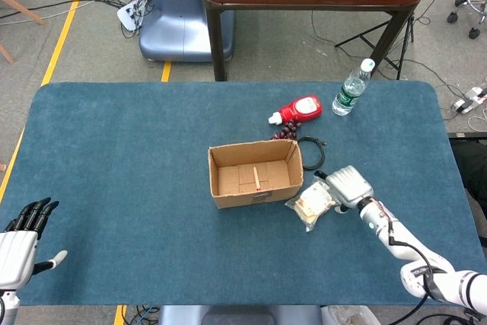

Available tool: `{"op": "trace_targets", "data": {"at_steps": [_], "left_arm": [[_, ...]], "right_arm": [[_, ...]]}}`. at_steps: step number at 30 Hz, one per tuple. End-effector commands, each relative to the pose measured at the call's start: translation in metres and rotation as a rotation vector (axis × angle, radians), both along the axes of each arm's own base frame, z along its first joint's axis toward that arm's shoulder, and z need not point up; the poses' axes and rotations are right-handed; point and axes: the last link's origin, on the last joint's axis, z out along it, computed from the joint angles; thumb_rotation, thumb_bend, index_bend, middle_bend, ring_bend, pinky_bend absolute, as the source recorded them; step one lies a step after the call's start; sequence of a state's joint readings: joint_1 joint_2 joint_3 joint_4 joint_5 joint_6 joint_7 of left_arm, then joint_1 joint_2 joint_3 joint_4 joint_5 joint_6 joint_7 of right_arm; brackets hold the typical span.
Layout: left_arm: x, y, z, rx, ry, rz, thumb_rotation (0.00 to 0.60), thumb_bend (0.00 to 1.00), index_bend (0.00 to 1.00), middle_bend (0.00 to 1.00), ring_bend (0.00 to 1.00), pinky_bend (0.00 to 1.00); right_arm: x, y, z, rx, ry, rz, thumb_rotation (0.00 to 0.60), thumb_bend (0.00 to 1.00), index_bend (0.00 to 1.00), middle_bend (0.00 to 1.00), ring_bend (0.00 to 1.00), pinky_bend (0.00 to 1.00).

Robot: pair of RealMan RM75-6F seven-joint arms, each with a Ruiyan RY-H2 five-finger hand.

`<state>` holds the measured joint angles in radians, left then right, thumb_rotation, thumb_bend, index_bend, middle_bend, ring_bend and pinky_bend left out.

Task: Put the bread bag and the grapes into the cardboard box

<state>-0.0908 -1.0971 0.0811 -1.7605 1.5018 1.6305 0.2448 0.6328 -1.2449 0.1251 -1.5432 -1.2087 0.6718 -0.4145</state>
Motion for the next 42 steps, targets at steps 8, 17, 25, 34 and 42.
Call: {"op": "trace_targets", "data": {"at_steps": [8, 17, 25, 34, 42], "left_arm": [[-0.001, 0.0, 0.004, 0.011, -0.01, 0.007, 0.6, 0.0, 0.14, 0.12, 0.11, 0.3], [-0.001, -0.002, 0.008, 0.02, -0.019, 0.006, 0.6, 0.0, 0.14, 0.12, 0.11, 0.3], [-0.002, -0.002, 0.009, 0.021, -0.019, 0.008, 0.6, 0.0, 0.14, 0.12, 0.11, 0.3], [-0.002, -0.001, 0.008, 0.021, -0.016, 0.013, 0.6, 0.0, 0.14, 0.12, 0.11, 0.3], [-0.003, 0.0, 0.007, 0.02, -0.01, 0.019, 0.6, 0.0, 0.14, 0.12, 0.11, 0.3]], "right_arm": [[0.011, -0.007, -0.025, 0.093, 0.009, 0.017, 0.6, 0.0, 0.14, 1.0, 1.0, 0.98], [0.013, -0.007, -0.039, 0.139, -0.022, -0.015, 0.6, 0.0, 0.33, 1.0, 1.0, 0.98], [0.009, -0.005, -0.032, 0.119, -0.065, -0.03, 0.6, 0.13, 0.62, 1.0, 1.0, 1.0], [0.013, 0.005, 0.0, 0.059, -0.137, 0.011, 0.6, 0.2, 0.72, 1.0, 1.0, 1.0], [0.041, 0.023, 0.054, -0.029, -0.199, 0.12, 0.6, 0.2, 0.72, 1.0, 1.0, 1.0]]}}
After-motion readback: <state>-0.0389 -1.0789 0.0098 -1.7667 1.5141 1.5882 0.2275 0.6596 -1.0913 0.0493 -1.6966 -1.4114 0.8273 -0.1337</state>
